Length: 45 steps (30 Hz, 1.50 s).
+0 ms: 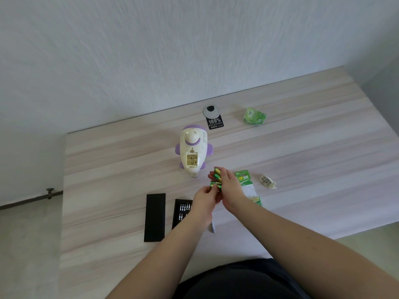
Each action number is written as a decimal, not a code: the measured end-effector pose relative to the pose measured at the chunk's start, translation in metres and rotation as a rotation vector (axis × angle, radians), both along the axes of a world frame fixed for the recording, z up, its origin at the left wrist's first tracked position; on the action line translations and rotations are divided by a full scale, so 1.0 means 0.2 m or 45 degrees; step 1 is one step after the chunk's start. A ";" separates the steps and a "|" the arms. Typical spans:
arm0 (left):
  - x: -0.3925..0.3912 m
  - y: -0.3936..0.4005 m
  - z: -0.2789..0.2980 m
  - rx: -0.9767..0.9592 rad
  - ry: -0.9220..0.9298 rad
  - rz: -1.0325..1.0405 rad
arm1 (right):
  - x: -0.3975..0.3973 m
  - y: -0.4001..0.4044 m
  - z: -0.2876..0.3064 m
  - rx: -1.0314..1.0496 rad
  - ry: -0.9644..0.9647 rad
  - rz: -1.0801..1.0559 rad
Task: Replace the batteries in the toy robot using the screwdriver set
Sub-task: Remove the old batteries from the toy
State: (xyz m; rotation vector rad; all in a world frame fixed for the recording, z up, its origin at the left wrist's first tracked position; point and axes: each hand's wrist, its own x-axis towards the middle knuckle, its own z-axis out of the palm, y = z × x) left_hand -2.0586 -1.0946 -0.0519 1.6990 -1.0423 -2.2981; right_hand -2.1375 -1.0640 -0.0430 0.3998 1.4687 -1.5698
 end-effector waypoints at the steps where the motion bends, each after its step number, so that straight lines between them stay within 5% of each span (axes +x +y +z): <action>1: -0.01 0.01 0.01 0.063 0.022 0.054 | 0.00 0.00 -0.01 0.011 0.036 0.009; 14: -0.11 0.04 -0.05 0.355 0.099 0.290 | -0.01 0.07 -0.09 0.163 0.447 0.299; 22: -0.14 0.04 -0.11 0.216 0.039 0.140 | -0.05 0.07 -0.12 0.171 0.156 0.076; 25: -0.13 0.01 -0.12 0.016 -0.091 -0.026 | -0.07 0.07 -0.14 0.167 0.032 0.005; 30: -0.14 -0.06 -0.08 -0.574 -0.403 -0.658 | -0.08 0.08 -0.13 0.195 0.088 0.092; 36: -0.16 -0.14 -0.08 -0.535 -0.409 -0.657 | -0.03 0.04 -0.15 0.235 0.138 0.202; 45: -0.12 -0.20 -0.11 -0.854 -0.498 -0.822 | -0.02 0.03 -0.16 0.402 0.439 0.440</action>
